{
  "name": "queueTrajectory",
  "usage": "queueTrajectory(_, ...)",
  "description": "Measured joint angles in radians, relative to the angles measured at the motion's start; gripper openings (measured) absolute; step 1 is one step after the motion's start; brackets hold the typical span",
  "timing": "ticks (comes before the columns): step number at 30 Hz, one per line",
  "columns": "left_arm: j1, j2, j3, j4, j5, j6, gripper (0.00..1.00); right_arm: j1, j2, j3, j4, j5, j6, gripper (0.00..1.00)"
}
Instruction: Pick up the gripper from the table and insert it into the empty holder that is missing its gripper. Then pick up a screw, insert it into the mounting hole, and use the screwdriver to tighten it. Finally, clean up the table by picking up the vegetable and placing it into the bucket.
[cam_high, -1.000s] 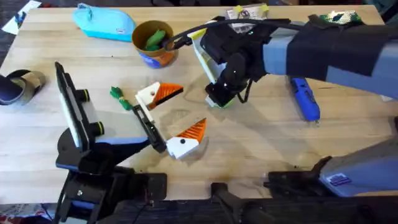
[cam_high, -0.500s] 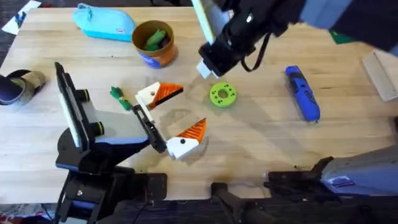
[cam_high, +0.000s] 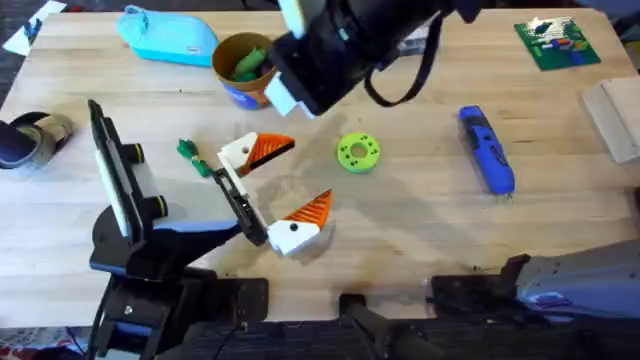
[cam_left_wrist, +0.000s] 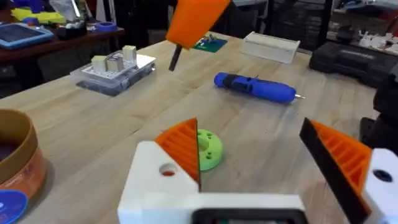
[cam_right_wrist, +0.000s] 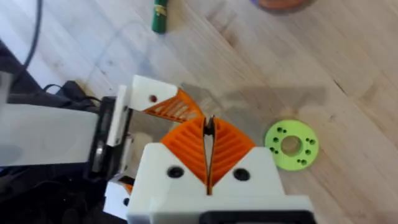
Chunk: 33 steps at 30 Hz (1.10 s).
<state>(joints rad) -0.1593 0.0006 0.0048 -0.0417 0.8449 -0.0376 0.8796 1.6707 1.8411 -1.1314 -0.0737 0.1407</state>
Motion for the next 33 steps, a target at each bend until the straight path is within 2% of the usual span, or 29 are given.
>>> queueTrajectory(4,0.000,0.000,0.000,0.000,0.000,0.000,0.990,0.070,0.000,0.025,0.012,0.011,0.026,0.006)
queueTrajectory(11,0.000,0.000,0.000,0.000,0.000,0.000,0.990,0.137,0.004,0.026,0.056,0.018,0.047,0.006)
queueTrajectory(22,0.000,0.000,0.000,0.000,0.000,0.000,0.990,0.145,0.092,0.026,0.059,0.020,0.065,0.006)
queueTrajectory(33,0.000,0.000,0.000,0.000,0.000,0.000,0.990,0.145,0.095,0.026,0.059,0.000,0.066,0.006)
